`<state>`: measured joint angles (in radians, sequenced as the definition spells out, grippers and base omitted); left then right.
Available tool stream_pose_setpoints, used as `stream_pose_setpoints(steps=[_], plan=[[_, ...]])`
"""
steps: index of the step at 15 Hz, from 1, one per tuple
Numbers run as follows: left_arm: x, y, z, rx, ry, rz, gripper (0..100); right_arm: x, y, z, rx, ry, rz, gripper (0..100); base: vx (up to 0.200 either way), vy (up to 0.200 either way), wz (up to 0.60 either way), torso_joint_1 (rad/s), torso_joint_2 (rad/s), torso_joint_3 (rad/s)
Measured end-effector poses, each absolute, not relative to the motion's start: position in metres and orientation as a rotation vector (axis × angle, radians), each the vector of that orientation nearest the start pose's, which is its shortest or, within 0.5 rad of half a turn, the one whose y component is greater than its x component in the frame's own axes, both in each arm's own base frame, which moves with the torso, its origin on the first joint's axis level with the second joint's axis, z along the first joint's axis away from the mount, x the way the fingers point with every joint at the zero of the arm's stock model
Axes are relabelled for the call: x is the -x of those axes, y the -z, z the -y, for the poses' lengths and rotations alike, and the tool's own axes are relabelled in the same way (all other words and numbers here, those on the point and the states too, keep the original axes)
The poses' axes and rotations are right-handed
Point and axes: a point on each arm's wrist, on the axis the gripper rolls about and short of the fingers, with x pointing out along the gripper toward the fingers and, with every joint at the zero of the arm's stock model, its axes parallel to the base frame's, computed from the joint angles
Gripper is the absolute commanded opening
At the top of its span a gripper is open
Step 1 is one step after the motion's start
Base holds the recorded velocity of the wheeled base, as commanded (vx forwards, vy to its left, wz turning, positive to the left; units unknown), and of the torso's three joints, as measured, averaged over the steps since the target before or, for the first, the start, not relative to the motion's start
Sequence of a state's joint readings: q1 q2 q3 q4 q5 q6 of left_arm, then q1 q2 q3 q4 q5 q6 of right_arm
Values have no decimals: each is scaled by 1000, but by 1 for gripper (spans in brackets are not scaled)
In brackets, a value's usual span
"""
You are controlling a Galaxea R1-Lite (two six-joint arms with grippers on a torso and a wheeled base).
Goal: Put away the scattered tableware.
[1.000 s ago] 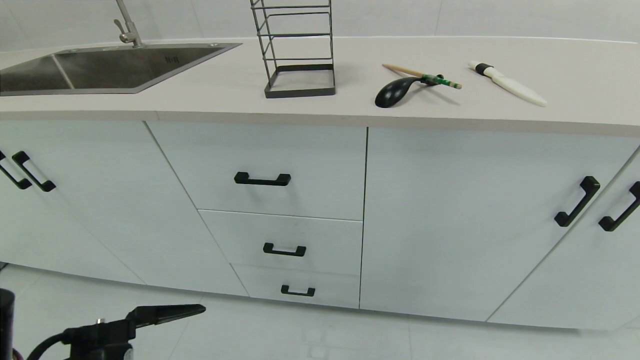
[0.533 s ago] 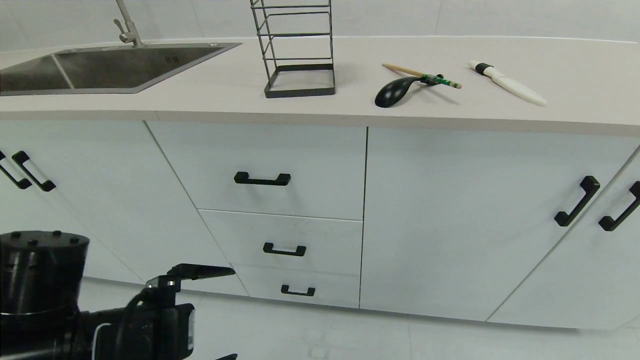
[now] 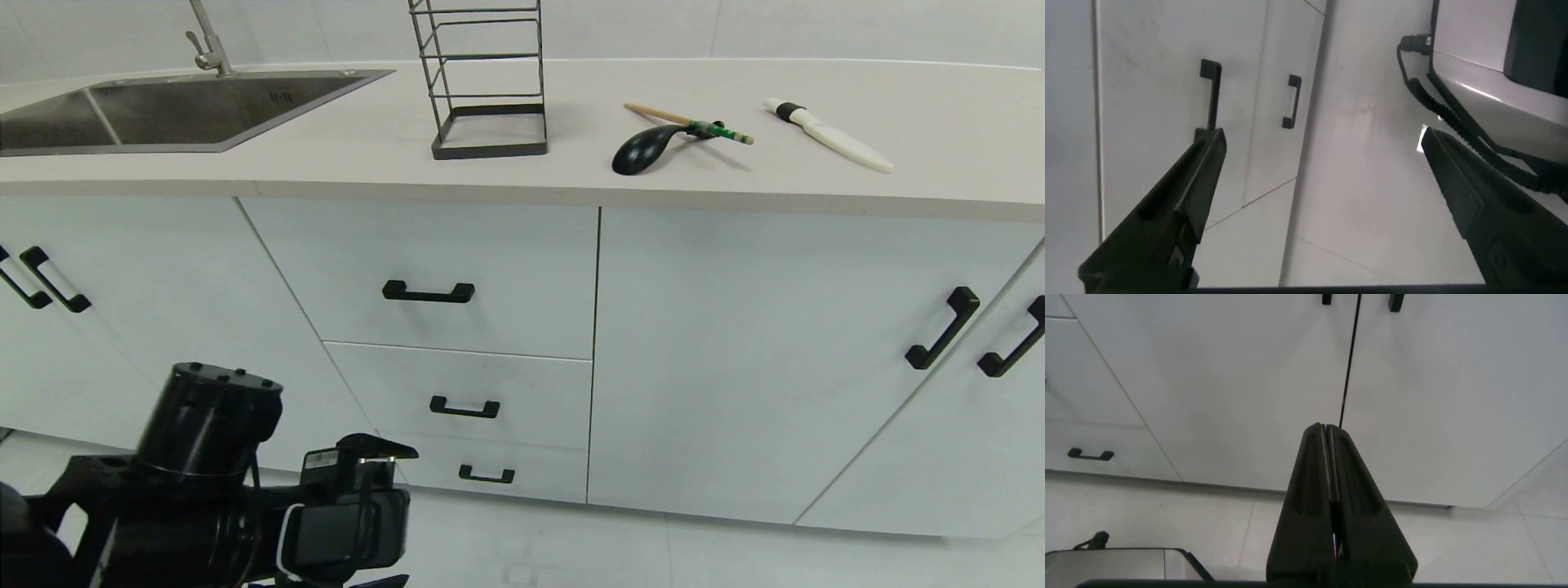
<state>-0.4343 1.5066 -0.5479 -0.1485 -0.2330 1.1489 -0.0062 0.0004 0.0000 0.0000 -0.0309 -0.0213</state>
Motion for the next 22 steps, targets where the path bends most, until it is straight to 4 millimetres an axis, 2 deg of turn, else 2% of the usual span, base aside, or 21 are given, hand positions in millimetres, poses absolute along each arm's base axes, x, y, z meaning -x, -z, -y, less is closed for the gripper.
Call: stream_pose_setpoints(steps=[3, 5, 10, 12, 16, 22], plan=[[-211, -117, 122, -1153, 1097, -374, 100, 23, -75, 1, 21, 37, -1, 0, 0, 0, 0, 0, 0, 0], [-218, -111, 126, -1159, 1105, -393, 100, 23, -75, 1, 21, 37, -1, 0, 0, 0, 0, 0, 0, 0], [-251, -102, 114, -1342, 1121, -321, 100, 23, -75, 1, 21, 37, 0, 0, 0, 0, 0, 0, 0, 0], [-268, -102, 117, -1333, 1142, -285, 100, 23, -75, 1, 21, 37, 0, 0, 0, 0, 0, 0, 0, 0], [-289, -90, 116, -1269, 1216, -336, 100, 23, -75, 1, 21, 37, 0, 0, 0, 0, 0, 0, 0, 0], [-305, -75, 93, -1253, 1137, -425, 100, 23, -75, 1, 21, 37, 0, 0, 0, 0, 0, 0, 0, 0]])
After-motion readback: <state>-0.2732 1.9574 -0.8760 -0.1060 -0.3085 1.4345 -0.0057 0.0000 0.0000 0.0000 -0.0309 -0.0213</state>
